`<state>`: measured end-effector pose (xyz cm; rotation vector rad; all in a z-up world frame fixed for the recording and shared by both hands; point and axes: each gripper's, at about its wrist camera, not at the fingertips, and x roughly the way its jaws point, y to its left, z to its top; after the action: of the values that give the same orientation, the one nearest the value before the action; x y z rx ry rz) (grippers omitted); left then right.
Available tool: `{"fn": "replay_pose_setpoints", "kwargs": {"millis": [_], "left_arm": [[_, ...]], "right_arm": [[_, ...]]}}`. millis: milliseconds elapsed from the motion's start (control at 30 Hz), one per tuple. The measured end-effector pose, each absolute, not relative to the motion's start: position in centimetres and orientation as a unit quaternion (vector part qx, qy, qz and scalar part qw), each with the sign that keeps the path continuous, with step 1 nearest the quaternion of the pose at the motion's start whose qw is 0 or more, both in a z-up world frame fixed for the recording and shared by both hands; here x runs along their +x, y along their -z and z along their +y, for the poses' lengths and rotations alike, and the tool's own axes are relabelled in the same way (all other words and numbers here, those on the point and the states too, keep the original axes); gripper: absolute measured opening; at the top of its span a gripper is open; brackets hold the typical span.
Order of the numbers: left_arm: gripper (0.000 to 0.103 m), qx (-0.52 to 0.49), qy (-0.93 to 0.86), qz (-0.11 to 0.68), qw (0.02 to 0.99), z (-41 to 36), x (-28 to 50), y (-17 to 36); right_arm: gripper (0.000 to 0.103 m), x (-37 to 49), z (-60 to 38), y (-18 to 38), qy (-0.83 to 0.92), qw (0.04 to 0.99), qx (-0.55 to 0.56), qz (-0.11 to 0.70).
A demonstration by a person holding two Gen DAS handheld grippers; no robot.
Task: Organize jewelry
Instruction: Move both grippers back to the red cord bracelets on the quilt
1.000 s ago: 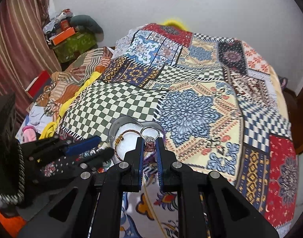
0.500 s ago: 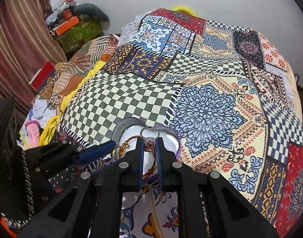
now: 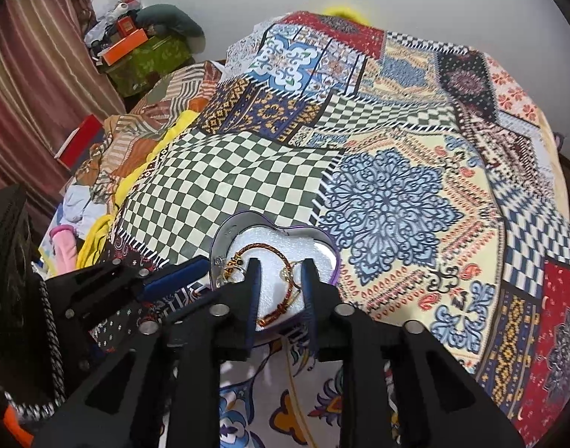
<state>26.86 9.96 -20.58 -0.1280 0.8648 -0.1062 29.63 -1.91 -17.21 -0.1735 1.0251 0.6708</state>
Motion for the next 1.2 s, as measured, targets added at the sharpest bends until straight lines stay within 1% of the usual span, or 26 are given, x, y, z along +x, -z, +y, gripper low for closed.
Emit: {"fn": "replay_pose_setpoints", "kwargs": {"millis": [333,567,633,700,767,1033,1200], "left_arm": [[0.025,-0.056,0.038,0.399,0.915,10.0,23.5,17.4],[0.026,-0.045,0.033,0.392,0.918,8.9,21.5,15.8],[0.026,-0.044,0.035,0.392,0.918,8.4,21.0,15.5],[0.028,-0.044,0.037,0.392,0.918,7.7,20.6,15.3],[0.029,-0.044,0.040,0.393,0.917,7.0,20.3,15.2],[0.030,-0.040,0.061,0.408,0.910,3.4,20.5,15.6],[0.030,-0.030,0.080,0.417,0.905,1.0,20.9,16.1]], "right_arm": [[0.022,26.4,-4.7,14.3,-0.308,0.840,-0.080,0.439],[0.023,24.3,-7.3,13.4,-0.292,0.857,-0.075,0.418],[0.026,23.9,-8.0,13.3,-0.286,0.860,-0.074,0.415],[0.038,23.5,-9.0,13.3,-0.279,0.864,-0.071,0.412],[0.042,23.2,-10.0,13.3,-0.272,0.869,-0.069,0.408],[0.042,22.5,-14.5,13.8,-0.242,0.877,-0.068,0.409],[0.042,22.7,-17.8,14.7,-0.226,0.875,-0.051,0.424]]}}
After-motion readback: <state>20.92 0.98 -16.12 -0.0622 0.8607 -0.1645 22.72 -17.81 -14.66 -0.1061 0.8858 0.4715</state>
